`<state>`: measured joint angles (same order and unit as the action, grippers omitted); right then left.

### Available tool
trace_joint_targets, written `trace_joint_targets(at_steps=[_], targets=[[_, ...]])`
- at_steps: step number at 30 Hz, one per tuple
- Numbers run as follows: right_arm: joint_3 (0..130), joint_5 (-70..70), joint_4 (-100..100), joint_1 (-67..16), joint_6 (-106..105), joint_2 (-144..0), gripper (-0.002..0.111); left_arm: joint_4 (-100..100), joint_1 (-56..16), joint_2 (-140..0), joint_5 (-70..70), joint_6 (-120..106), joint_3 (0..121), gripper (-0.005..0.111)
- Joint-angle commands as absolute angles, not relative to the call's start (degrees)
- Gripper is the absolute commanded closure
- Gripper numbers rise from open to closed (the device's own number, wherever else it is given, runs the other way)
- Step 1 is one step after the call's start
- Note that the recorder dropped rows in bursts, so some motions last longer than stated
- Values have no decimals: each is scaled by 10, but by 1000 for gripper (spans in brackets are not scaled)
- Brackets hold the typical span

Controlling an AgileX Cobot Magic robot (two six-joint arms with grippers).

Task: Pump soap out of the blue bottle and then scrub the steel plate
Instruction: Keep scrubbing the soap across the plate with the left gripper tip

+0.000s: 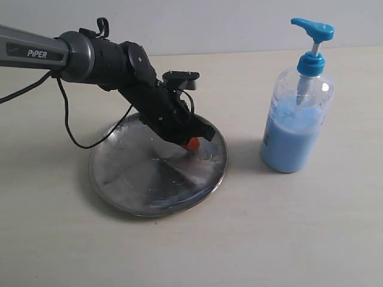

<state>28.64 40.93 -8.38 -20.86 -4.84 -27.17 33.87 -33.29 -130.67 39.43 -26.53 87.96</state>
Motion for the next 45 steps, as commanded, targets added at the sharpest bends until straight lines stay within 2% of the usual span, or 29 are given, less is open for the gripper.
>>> trace_joint_targets(at_steps=[1, 13, 24, 36, 45], targets=[[289, 402, -86, -207, -52, -267, 108, 354, -334, -1327, 444, -278, 867, 107], [289, 402, -86, -207, -52, -267, 108, 424, -334, -1327, 398, -315, 867, 107], [289, 402, -86, -207, -52, -267, 108, 403, -332, -1327, 325, -326, 867, 107], [289, 402, -86, -207, -52, -267, 108, 312, -334, -1327, 431, -311, 867, 107], [289, 402, -86, -207, -52, -267, 108, 413, -334, -1327, 451, -344, 867, 107]])
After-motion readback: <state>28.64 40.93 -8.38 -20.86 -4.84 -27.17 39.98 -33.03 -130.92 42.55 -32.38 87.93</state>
